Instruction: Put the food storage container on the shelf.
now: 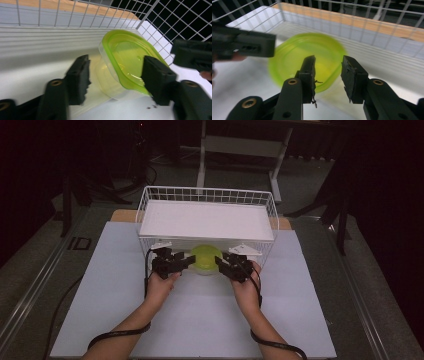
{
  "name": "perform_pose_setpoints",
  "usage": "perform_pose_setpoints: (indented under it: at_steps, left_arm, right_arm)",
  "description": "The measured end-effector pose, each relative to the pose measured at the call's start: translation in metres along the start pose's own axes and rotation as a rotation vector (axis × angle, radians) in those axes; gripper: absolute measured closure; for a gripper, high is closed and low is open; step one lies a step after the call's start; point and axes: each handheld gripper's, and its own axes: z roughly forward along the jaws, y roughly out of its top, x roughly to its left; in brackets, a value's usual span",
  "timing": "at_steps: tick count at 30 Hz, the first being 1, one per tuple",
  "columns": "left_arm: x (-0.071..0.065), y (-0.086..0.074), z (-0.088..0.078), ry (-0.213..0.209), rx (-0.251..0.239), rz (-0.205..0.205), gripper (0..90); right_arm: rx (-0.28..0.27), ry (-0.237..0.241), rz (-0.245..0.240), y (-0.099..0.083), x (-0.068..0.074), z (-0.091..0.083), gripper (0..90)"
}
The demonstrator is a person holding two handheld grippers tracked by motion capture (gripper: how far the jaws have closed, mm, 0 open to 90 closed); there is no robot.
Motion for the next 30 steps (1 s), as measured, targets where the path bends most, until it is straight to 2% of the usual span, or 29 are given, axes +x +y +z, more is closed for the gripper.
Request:
perform_pose_setpoints:
  at_steps: [3,6,8,9,12,13,16,18,19,21,24,27,30]
  left_arm:
    - [-0.003,-0.005,-0.006,-0.008,-0.004,0.044,16.7]
    - [-0.003,-0.01,-0.014,-0.044,-0.015,0.065,13.3]
    - [-0.006,-0.014,-0.018,-0.055,-0.033,0.085,3.1]
    - [-0.006,-0.016,-0.021,-0.072,-0.039,0.079,1.8]
    - [-0.009,-0.02,-0.027,-0.095,-0.036,0.094,1.7]
    - [-0.013,-0.026,-0.034,-0.106,-0.039,0.129,1.7]
    - [-0.02,-0.035,-0.045,-0.109,-0.051,0.173,1.7]
    - [-0.022,-0.039,-0.049,-0.11,-0.061,0.179,1.7]
    - [-0.026,-0.046,-0.055,-0.094,-0.073,0.2,1.7]
    - [-0.029,-0.053,-0.059,-0.094,-0.083,0.22,1.7]
    - [-0.03,-0.06,-0.061,-0.088,-0.098,0.235,1.7]
    - [-0.03,-0.062,-0.061,-0.08,-0.087,0.232,1.7]
    - [-0.031,-0.063,-0.061,-0.085,-0.097,0.23,1.7]
  right_arm:
    - [0.004,0.033,-0.011,-0.005,0.011,-0.008,72.6]
    - [0.032,0.067,-0.028,-0.01,0.02,-0.012,84.2]
    - [0.048,0.082,-0.037,-0.014,0.025,-0.013,89.7]
    - [0.062,0.09,-0.041,-0.017,0.027,-0.013,89.8]
    - [0.082,0.103,-0.039,-0.022,0.03,-0.01,89.9]
    - [0.098,0.106,-0.034,-0.025,0.032,-0.008,90.0]
    - [0.123,0.104,-0.025,-0.031,0.032,0.003,90.0]
    - [0.129,0.108,-0.009,-0.032,0.032,0.006,90.0]
    - [0.135,0.105,-0.004,-0.032,0.031,0.009,90.0]
    - [0.146,0.09,0.006,-0.034,0.029,0.017,90.0]
    - [0.148,0.079,0.026,-0.034,0.026,0.023,90.0]
    - [0.146,0.067,0.03,-0.032,0.023,0.028,90.0]
    - [0.144,0.056,0.036,-0.03,0.02,0.033,89.9]
